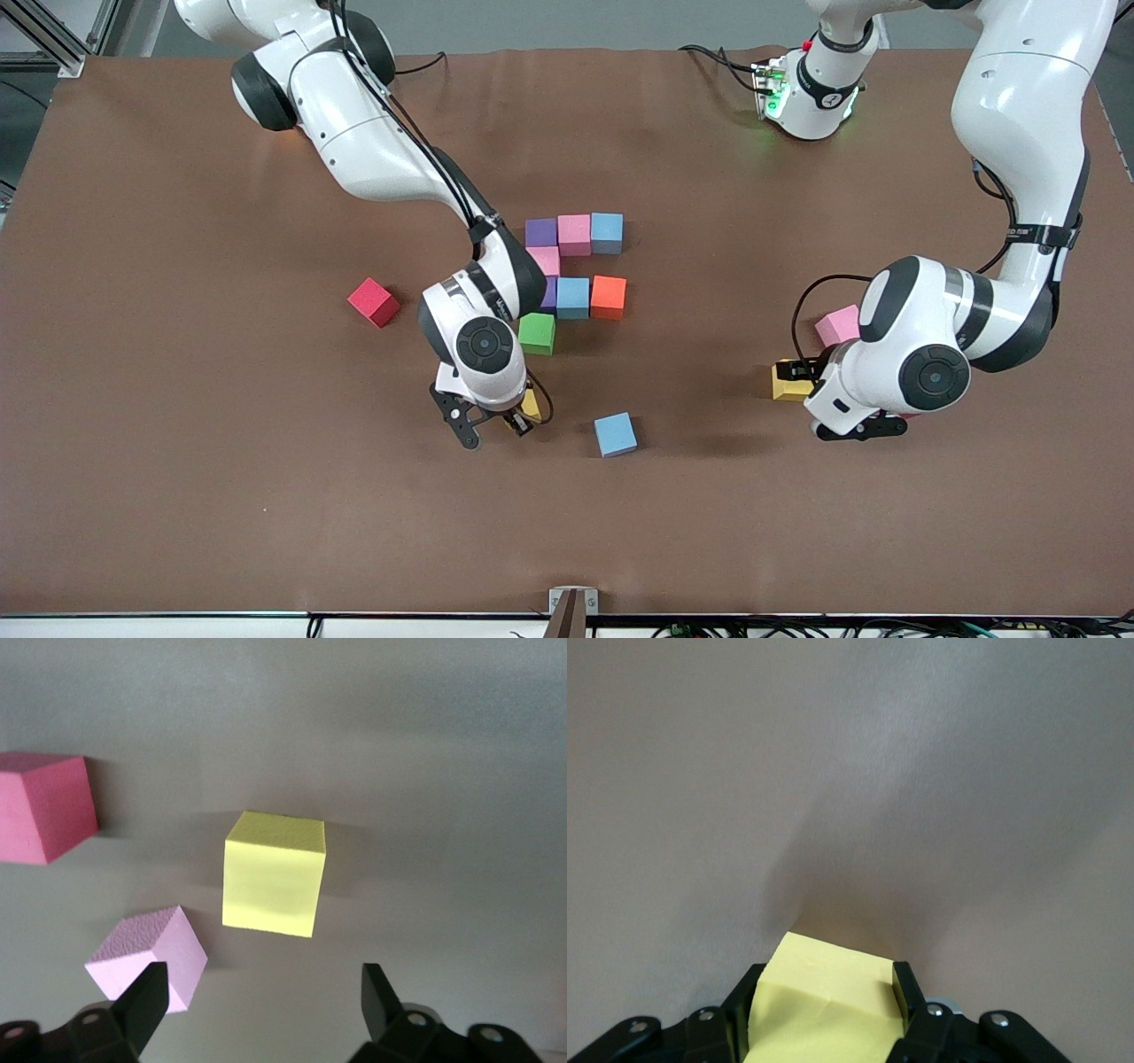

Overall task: Arrange 11 blocks into digit 3
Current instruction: 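Grasp a yellow cube with each gripper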

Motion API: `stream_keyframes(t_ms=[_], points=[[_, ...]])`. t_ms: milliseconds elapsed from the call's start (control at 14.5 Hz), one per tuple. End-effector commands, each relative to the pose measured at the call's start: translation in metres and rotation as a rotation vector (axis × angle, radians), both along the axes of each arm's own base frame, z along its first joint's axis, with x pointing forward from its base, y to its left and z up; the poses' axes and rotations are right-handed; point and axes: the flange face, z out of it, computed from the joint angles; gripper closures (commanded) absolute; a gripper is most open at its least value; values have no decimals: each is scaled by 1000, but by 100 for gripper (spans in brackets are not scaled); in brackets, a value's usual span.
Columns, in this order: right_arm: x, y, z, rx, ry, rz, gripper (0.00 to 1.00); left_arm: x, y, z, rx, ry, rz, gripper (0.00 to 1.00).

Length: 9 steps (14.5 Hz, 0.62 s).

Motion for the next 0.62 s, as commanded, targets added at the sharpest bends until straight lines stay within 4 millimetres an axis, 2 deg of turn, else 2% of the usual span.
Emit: stream_keyframes(t_ms=[0, 69, 276, 482, 551], points=[[-5, 11, 6, 16, 14, 100, 99, -10, 20, -19, -18, -31, -68, 1], [-6, 12, 8, 13, 18, 187, 99, -12, 27, -26, -26, -40, -67, 1], [-8, 13, 9, 1, 34, 403, 99, -12, 23, -32, -36, -63, -78, 1], [-7, 13, 15, -10, 31, 617, 99, -10, 18, -56, -42, -107, -107, 1], [-7, 13, 16, -9, 32, 697, 99, -9, 19, -58, -43, -109, -107, 1]])
